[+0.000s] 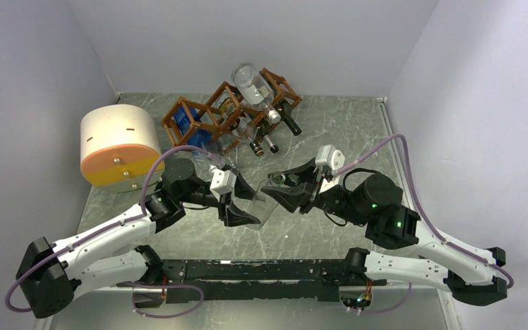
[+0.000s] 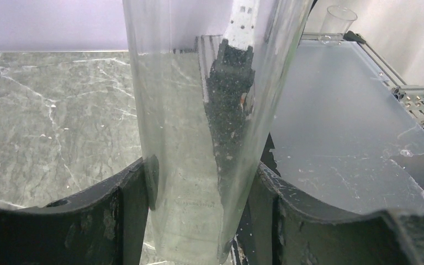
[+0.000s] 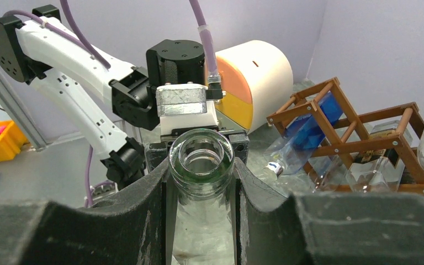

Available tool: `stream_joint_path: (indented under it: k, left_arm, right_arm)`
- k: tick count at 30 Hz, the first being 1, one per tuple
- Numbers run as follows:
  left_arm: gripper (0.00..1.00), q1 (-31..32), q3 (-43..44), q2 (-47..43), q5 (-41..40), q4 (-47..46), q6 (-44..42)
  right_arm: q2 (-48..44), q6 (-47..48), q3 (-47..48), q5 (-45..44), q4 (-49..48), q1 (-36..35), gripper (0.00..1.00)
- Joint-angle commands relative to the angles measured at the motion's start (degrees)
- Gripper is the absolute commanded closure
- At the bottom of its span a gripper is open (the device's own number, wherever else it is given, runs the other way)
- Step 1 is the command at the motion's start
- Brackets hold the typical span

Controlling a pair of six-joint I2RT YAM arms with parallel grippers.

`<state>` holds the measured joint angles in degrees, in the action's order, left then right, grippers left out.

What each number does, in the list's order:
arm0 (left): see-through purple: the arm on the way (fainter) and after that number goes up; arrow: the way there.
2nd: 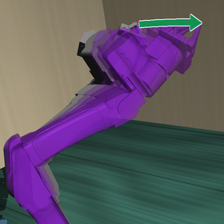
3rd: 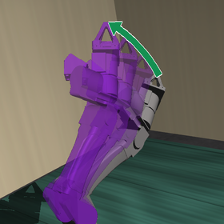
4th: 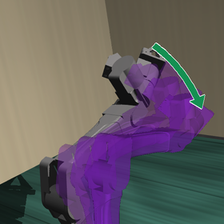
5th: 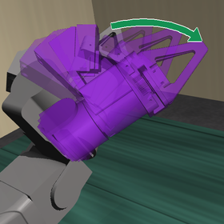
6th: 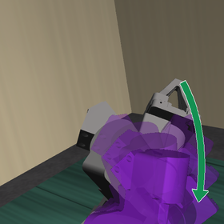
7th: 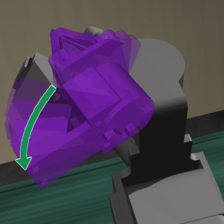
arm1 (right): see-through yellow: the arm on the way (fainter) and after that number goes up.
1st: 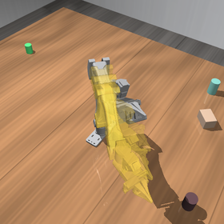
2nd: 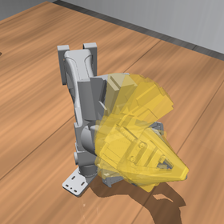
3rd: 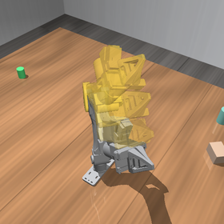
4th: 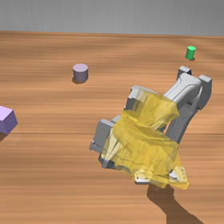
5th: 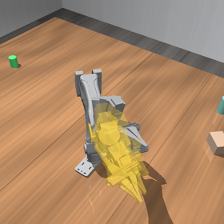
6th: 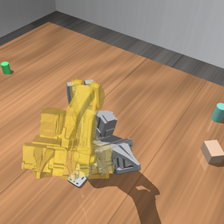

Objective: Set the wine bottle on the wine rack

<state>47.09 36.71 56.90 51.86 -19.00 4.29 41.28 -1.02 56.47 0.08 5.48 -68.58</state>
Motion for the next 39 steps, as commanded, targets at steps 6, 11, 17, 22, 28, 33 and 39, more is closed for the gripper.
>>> stream_joint_path:
  k: [6,11,17,22,28,33,39]
  left_arm:
    - [0.12,0.13,2.73,1.64,1.53,-0.74,-1.01]
    - [0.22,0.35,2.47,2.74,2.02,-0.77,-1.66]
    - [0.61,0.52,3.33,3.73,0.35,-0.62,-2.50]
    - [0.93,0.53,3.87,3.65,-6.58,-1.93,-5.43]
    - [0.93,0.51,4.51,2.94,-23.07,-5.10,-15.55]
    - [0.93,0.53,3.00,3.25,-32.18,-13.21,-28.05]
    - [0.93,0.51,1.03,5.30,-38.04,-24.60,-48.81]
  right_arm:
    - [-0.67,-0.30,1.31,2.49,-4.73,-0.04,1.00]
    - [-0.36,-0.19,1.28,2.84,-5.34,-0.07,1.00]
    - [-0.16,-0.43,1.28,2.62,-5.30,-0.07,1.00]
    - [-0.20,-2.29,1.34,0.20,-3.59,-0.06,0.65]
    - [-0.42,-3.74,3.33,-4.41,3.20,-0.05,0.29]
    - [1.24,-5.95,8.03,-8.40,8.72,0.00,0.28]
    - [3.86,-8.96,15.50,-14.44,16.56,-0.04,0.29]
